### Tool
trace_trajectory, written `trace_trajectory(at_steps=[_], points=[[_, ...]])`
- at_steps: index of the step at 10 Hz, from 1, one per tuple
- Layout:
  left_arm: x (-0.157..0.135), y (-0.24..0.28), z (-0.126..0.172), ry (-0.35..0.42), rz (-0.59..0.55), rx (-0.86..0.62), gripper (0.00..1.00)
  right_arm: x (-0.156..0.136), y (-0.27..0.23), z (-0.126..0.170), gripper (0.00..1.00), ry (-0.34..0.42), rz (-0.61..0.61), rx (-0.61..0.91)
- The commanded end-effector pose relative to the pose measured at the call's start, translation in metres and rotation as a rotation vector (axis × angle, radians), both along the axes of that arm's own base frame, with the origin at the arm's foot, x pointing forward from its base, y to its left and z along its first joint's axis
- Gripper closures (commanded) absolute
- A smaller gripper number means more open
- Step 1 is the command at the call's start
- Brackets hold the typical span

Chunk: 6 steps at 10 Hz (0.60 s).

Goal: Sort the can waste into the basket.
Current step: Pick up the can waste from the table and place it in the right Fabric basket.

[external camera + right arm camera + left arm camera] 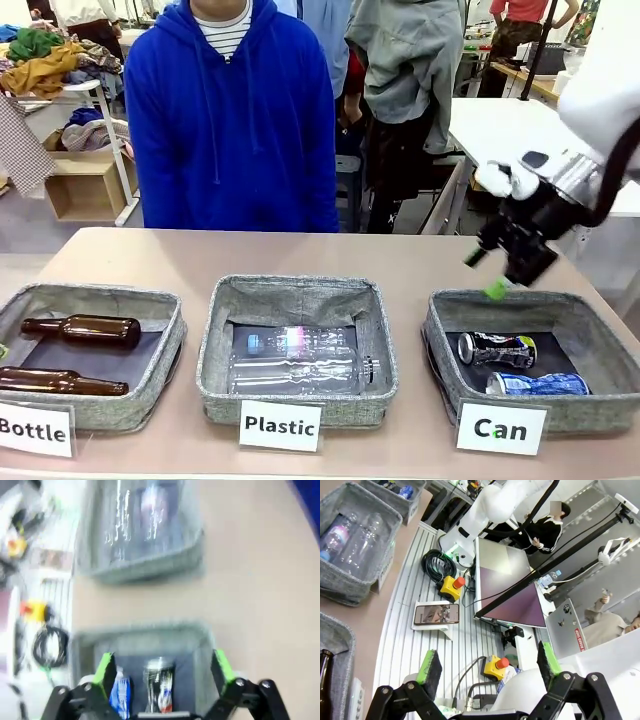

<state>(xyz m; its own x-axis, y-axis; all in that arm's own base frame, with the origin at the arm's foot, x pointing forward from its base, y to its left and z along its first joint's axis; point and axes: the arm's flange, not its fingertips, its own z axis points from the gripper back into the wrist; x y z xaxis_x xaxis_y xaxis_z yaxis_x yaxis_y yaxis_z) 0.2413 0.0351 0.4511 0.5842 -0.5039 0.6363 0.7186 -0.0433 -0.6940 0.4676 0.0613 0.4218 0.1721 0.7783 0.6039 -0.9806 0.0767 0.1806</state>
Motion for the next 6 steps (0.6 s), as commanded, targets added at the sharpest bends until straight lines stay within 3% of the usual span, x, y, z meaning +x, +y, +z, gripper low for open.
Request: trace_trajectory(at_steps=[1, 2, 4, 6], points=[[-0.001, 0.002, 0.0, -0.005, -0.006, -0.017, 0.0, 0.025, 0.012, 0.005, 0.0, 0.107, -0.323, 0.512], [-0.001, 0.002, 0.0, -0.005, -0.006, -0.017, 0.0, 0.039, 0.016, -0.002, 0.0, 0.226, -0.415, 0.616], [-0.001, 0.002, 0.0, -0.005, -0.006, -0.017, 0.0, 0.065, 0.019, -0.03, 0.0, 0.489, -0.507, 0.664], [-0.001, 0.002, 0.0, -0.005, -0.006, -0.017, 0.0, 0.065, 0.017, -0.062, 0.0, 0.638, -0.551, 0.623]])
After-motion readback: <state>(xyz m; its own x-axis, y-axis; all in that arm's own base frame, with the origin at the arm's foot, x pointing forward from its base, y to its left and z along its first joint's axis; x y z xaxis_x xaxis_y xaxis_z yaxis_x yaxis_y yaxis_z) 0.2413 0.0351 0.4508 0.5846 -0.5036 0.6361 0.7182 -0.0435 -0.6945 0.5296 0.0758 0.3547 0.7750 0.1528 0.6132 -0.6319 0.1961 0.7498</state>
